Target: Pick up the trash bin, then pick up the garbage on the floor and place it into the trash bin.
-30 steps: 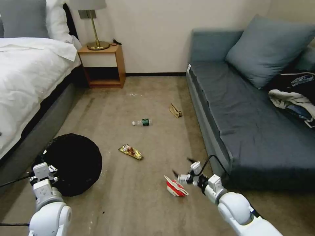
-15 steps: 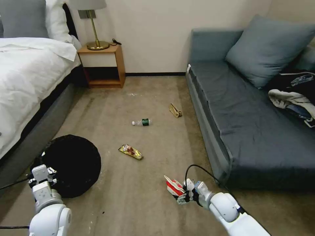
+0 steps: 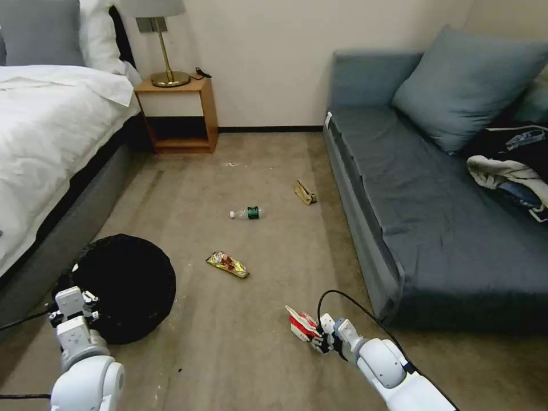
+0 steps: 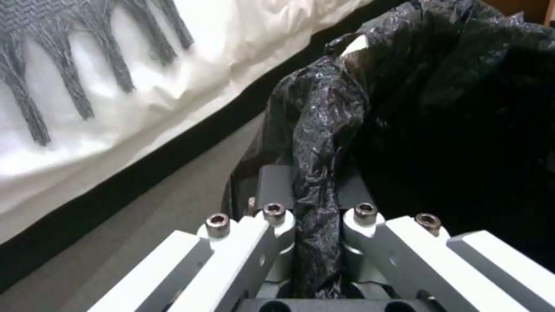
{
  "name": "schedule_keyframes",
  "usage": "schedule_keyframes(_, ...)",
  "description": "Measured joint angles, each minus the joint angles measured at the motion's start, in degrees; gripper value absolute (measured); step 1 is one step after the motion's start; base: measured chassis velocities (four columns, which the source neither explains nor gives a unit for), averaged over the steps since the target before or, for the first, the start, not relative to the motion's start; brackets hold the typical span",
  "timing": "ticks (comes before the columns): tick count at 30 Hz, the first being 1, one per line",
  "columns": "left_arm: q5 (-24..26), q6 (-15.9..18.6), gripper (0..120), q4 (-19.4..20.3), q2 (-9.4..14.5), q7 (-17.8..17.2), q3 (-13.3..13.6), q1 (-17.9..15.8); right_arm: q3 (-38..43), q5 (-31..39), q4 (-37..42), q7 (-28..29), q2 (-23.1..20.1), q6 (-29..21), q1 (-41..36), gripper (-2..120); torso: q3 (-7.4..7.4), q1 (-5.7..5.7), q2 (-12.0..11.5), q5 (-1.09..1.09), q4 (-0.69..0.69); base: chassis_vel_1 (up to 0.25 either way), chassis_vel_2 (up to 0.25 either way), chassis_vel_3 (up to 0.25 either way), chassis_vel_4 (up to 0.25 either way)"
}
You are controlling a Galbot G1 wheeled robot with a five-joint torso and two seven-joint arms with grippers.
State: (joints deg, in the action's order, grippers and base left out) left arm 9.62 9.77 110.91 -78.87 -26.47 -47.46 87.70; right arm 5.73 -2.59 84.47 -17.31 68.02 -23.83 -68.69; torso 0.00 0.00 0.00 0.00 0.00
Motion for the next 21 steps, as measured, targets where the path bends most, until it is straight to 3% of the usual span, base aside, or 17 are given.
schedule_keyframes(9,-0.1,0.0,5,0.0,-0.4,-0.1,0.1,0.1,-2.0,-2.5,0.4,0.9,-0.6,3.1,1.4,1,0.0,0.0,0.0,0.0,0.0,0.0,0.0,0.0,0.0)
schedule_keyframes(12,-0.2,0.0,5,0.0,-0.6,-0.1,0.2,0.2,-3.8,-1.5,1.1,0.9,-1.3,5.8,2.4,0,0.0,0.0,0.0,-0.01,-0.01,0.0,0.0,0.0,0.0)
schedule_keyframes(15,-0.4,0.0,5,0.2,-1.0,-0.1,0.2,0.4,-8.4,4.5,1.6,1.4,-1.9,12.1,5.3,0,0.0,0.0,0.0,0.0,-0.01,0.0,0.0,0.0,0.0)
schedule_keyframes(16,-0.4,0.0,5,0.2,-1.0,-0.1,0.2,0.4,-8.4,4.5,1.6,1.4,-1.9,12.1,5.3,0,0.0,0.0,0.0,0.0,-0.01,0.0,0.0,0.0,0.0)
schedule_keyframes(17,-0.5,-0.1,5,0.2,-1.2,-0.1,0.2,0.5,-12.9,10.9,1.4,2.2,-1.7,18.2,8.0,0,0.0,0.0,0.0,-0.02,-0.01,0.0,0.0,0.0,0.0)
schedule_keyframes(19,-0.6,0.0,5,0.3,-1.5,-0.1,0.2,0.7,-17.8,17.2,0.1,3.2,-0.5,26.0,11.8,0,0.0,0.0,0.0,0.01,0.0,0.0,0.0,0.0,0.0)
schedule_keyframes(21,-0.7,0.0,5,0.3,-1.6,-0.1,0.2,0.7,-19.9,19.4,-0.5,3.9,0.2,28.8,13.5,0,0.0,0.0,0.0,-0.01,0.01,0.0,0.0,0.0,0.0)
